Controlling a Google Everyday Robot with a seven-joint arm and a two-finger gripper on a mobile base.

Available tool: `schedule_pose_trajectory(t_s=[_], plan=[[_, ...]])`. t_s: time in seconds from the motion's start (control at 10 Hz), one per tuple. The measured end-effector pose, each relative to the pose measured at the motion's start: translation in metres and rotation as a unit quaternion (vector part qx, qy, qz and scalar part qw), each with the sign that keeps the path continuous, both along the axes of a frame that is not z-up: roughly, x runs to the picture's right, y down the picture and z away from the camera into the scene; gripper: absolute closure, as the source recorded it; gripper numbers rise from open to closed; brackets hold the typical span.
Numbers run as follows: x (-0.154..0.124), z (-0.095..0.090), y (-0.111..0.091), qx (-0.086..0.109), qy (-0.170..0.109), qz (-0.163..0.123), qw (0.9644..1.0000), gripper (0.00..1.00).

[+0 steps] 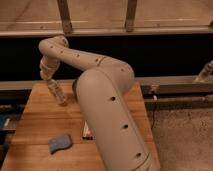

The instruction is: Stand the bottle upright

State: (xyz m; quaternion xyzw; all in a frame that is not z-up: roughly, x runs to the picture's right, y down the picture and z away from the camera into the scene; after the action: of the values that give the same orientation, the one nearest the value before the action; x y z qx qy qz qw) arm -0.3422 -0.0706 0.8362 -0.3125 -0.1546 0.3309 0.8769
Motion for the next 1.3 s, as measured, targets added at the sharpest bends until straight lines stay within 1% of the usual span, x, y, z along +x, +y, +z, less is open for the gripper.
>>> schedule_pose_trajectory(t_s=[0.2, 0.8, 1.0, 1.1, 1.3], plan=[[0.0, 0.005, 0.0, -0.001, -0.006, 0.007, 1.0, 1.0], [-0.016, 0.014, -0.007, 0.0, -0.029, 0.01, 0.9995, 1.0], [-0.022, 0.019, -0.005, -0.003, -0.037, 0.011, 0.9992, 1.0], [-0.023, 0.02, -0.002, -0.008, -0.039, 0.011, 0.9991, 0.98], [-0.024, 0.02, -0.001, -0.01, -0.039, 0.01, 0.9991, 0.97]])
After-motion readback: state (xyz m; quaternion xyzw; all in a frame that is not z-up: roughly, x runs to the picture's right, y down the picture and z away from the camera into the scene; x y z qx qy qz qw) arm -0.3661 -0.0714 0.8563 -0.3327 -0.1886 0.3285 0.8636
